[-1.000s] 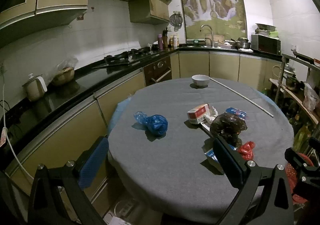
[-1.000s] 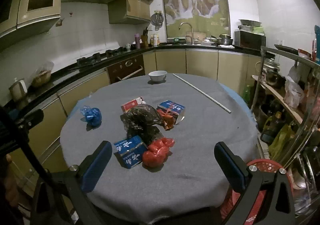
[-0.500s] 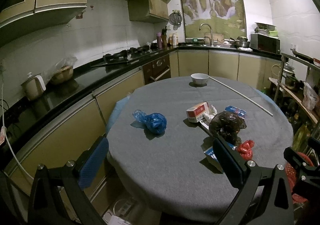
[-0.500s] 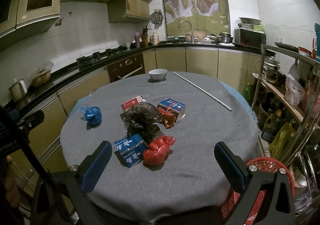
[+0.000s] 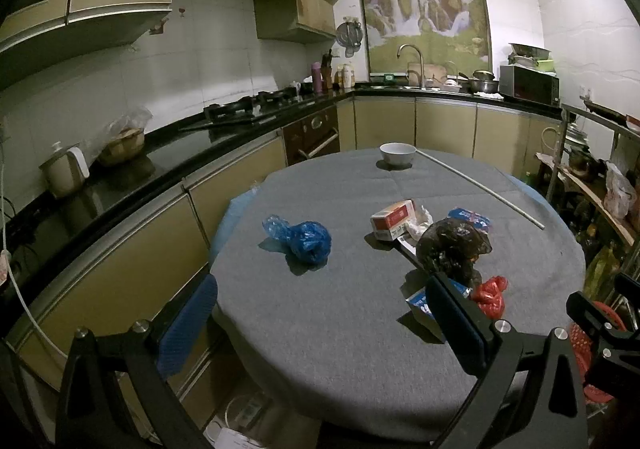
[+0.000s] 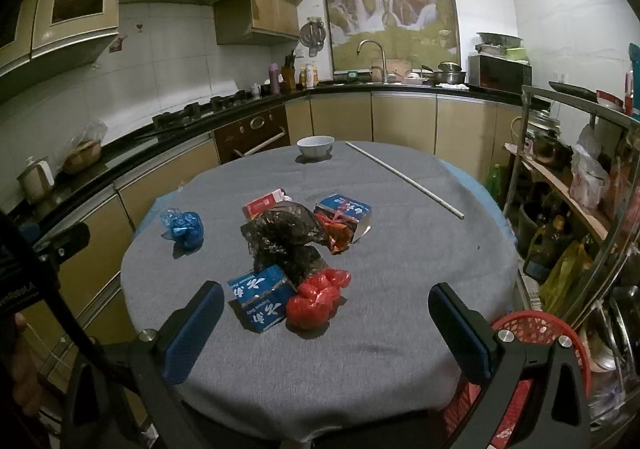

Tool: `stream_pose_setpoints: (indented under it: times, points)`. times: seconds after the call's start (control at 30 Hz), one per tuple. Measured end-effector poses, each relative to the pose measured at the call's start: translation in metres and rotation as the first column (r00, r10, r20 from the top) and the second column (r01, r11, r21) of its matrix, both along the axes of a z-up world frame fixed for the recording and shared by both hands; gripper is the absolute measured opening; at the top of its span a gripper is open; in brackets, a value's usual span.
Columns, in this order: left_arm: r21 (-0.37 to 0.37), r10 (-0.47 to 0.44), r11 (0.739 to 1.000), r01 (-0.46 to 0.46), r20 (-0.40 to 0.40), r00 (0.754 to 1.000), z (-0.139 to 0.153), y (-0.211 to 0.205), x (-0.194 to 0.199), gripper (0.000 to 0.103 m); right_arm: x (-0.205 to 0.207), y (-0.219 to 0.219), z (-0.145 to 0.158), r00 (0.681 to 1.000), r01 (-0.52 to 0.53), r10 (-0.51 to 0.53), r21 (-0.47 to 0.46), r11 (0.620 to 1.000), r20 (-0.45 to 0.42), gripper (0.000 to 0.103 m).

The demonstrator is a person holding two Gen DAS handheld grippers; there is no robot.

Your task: Collect trash

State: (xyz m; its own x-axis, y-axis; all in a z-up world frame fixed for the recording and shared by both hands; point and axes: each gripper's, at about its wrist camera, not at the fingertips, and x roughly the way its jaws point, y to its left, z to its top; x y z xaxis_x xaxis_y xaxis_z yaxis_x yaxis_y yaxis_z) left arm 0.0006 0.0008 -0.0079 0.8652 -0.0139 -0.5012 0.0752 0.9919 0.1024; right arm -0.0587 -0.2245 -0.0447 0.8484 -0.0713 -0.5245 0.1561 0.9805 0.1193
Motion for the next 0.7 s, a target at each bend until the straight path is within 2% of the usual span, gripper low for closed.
stream_pose_setpoints:
  times: [0.3,0.47,0.6,0.67,0.7]
  points:
    - [0.002,-0.004,1.0,0.004,0.01,1.0,-0.005,-0.002,0.001,0.103,0.0,0.0,-0.002,1.0,0.0,0.0,0.003,1.0,-0.005,0.103]
    - [0.039,-0.012,0.999,0.013,-0.023,1.0,-0.007,-0.004,0.004,0.103,0.001,-0.001,-0.004,1.0,-0.002,0.002,0.014,1.0,-0.007,0.103]
    - [0.006,-0.056,0.998,0.057,-0.113,0.992,-0.024,-0.004,0.019,0.103,0.01,-0.01,-0.016,0.999,-0.03,0.032,0.091,0.995,-0.024,0.103]
    - [-0.005,-0.08,0.997,0.08,-0.181,0.98,-0.039,-0.004,0.032,0.103,0.022,-0.018,-0.031,0.997,-0.042,0.05,0.139,0.989,-0.056,0.097]
    - [-0.025,-0.091,0.996,0.088,-0.203,0.975,-0.046,-0.004,0.037,0.103,0.03,-0.022,-0.041,0.995,-0.049,0.061,0.143,0.989,-0.082,0.084]
